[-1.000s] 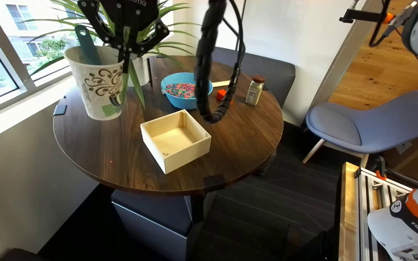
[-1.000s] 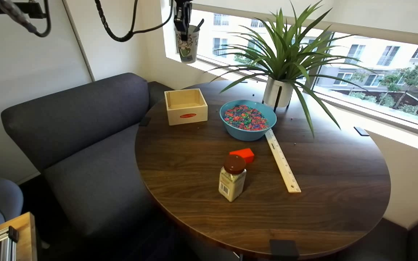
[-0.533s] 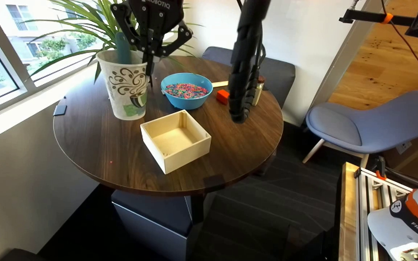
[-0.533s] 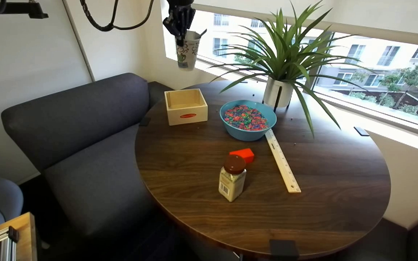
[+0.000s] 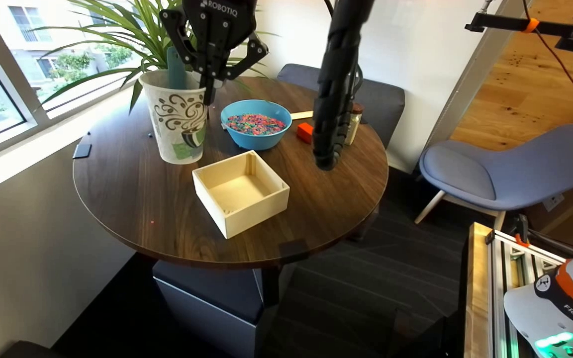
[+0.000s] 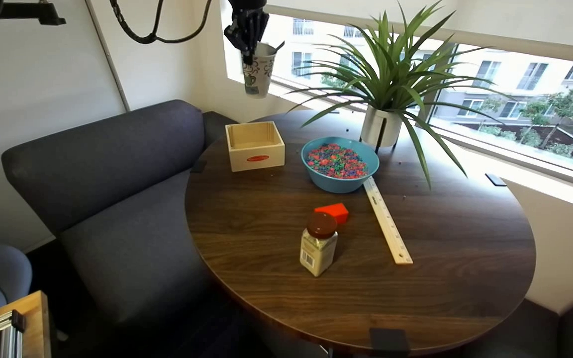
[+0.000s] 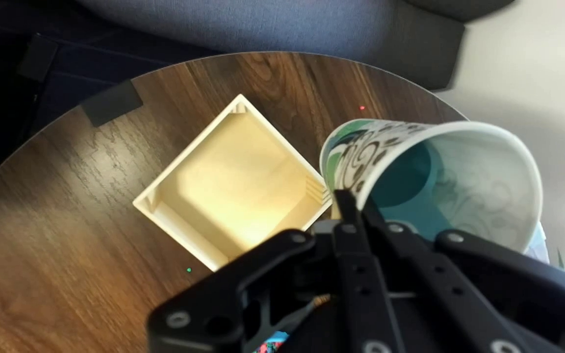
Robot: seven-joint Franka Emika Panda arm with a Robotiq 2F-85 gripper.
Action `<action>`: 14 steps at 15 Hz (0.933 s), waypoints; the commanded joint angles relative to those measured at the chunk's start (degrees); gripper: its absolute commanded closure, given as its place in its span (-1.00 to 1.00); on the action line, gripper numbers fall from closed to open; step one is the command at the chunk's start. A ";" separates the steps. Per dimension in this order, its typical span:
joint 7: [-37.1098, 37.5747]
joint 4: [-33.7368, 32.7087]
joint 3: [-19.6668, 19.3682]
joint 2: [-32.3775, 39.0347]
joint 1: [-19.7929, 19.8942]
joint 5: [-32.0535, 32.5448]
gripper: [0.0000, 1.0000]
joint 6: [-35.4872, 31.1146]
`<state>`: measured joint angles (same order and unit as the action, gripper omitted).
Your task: Move the cup to the right
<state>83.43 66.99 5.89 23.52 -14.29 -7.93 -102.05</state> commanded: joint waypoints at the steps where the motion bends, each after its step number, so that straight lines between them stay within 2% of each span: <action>1: -9.13 8.60 0.18 -6.77 1.56 0.88 0.98 -0.32; 2: -12.01 12.96 -0.23 -10.03 1.91 1.97 0.98 -0.87; 4: -15.21 17.19 -1.06 -13.59 2.47 4.24 0.98 -0.90; 7: -18.42 25.01 -1.48 -19.64 3.70 3.88 0.98 -2.12; 11: -14.89 36.01 -1.13 -26.17 5.21 4.16 0.98 0.33; 14: -11.19 45.61 -1.91 -30.03 7.55 -1.28 0.98 -4.58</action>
<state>68.52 101.49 4.36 -0.83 -8.92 -4.80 -101.56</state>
